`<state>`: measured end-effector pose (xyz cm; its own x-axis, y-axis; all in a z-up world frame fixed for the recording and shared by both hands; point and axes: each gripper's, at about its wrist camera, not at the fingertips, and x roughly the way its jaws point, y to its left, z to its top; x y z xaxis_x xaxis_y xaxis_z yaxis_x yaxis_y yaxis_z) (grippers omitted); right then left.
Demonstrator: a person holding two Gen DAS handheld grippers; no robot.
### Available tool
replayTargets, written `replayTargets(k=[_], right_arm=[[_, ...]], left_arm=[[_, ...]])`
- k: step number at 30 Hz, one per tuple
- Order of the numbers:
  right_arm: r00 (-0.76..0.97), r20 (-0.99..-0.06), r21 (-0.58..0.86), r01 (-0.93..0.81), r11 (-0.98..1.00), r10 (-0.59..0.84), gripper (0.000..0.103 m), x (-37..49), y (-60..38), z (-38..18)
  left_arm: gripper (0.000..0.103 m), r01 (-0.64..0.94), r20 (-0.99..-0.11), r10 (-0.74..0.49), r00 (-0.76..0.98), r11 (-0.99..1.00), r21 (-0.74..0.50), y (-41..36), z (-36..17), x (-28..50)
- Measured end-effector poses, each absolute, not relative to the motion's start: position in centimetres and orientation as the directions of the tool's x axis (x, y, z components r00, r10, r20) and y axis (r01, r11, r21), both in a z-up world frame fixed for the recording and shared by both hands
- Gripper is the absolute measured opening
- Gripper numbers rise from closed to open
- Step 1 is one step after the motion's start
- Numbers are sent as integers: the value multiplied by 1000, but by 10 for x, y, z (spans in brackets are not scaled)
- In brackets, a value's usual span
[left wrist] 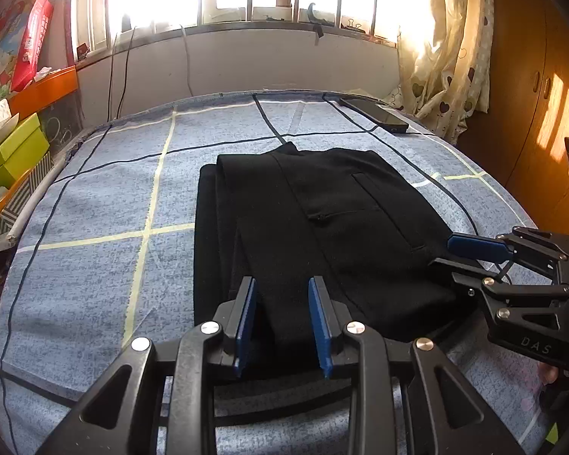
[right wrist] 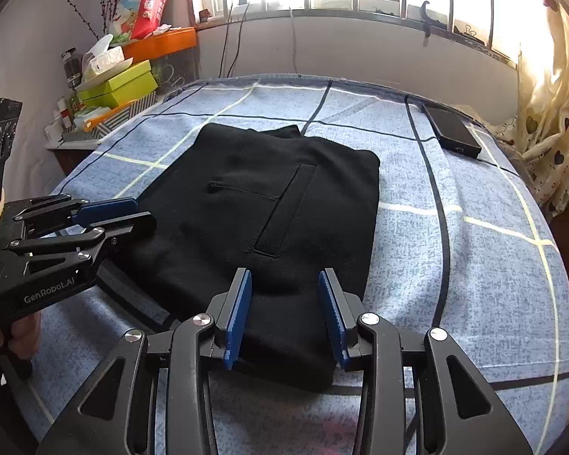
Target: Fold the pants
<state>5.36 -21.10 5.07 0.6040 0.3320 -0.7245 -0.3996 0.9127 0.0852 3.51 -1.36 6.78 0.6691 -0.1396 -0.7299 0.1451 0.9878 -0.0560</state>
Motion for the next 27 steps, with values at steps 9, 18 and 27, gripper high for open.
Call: replayTargets(k=[9, 18, 27], right_arm=[[625, -696, 99, -404, 909, 353, 42, 33, -215, 65], [626, -689, 105, -413, 905, 366, 42, 22, -216, 69], [605, -689, 170, -402, 900, 400, 48, 44, -235, 64]], left_arm=[[31, 123, -723, -115, 682, 992, -42, -11, 79, 19], [31, 131, -725, -120, 679, 990, -41, -9, 78, 9], [34, 114, -718, -159, 678, 987, -111, 18, 79, 22]])
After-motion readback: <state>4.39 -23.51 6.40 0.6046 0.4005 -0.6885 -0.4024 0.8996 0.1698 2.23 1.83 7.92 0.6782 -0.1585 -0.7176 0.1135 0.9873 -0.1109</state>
